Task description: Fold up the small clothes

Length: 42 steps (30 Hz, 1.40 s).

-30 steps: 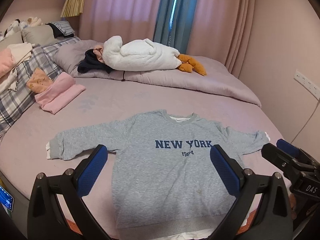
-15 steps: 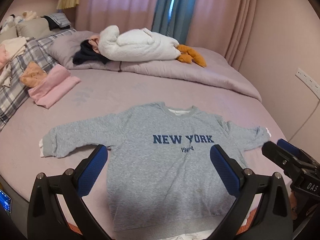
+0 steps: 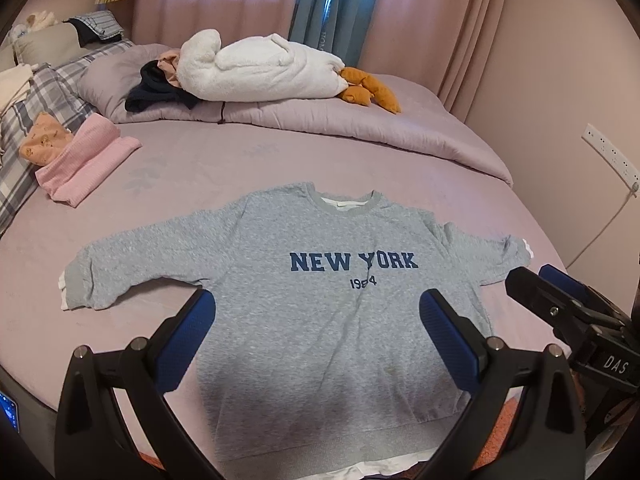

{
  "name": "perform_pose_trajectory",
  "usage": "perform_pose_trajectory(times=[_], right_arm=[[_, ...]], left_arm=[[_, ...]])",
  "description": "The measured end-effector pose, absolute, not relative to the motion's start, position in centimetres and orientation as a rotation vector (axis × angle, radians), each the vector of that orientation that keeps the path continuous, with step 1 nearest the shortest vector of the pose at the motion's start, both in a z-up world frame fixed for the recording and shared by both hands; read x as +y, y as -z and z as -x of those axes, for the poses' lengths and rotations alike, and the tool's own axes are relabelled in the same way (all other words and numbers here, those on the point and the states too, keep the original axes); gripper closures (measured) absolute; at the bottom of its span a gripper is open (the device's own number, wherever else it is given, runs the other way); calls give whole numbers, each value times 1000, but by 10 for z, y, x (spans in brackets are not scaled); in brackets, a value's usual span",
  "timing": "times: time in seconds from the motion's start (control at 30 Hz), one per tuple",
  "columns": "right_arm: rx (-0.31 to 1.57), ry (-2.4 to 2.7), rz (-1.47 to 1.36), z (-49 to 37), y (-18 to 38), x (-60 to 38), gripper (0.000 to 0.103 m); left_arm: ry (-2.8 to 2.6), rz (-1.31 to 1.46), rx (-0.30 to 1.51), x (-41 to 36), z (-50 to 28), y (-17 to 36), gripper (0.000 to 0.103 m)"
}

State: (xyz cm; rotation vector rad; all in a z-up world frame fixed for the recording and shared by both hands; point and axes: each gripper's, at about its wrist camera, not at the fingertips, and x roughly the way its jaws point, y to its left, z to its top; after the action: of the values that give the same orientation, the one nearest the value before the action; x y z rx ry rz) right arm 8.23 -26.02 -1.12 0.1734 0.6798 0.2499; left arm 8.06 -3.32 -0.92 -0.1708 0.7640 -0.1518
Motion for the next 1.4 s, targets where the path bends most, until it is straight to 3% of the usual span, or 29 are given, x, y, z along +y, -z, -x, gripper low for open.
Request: perform_pose_trajectory(times=[1.4], right_arm=[[681, -210, -191, -88, 15, -265, 2]], left_arm=[[188, 187, 826, -31, -90, 20, 1]])
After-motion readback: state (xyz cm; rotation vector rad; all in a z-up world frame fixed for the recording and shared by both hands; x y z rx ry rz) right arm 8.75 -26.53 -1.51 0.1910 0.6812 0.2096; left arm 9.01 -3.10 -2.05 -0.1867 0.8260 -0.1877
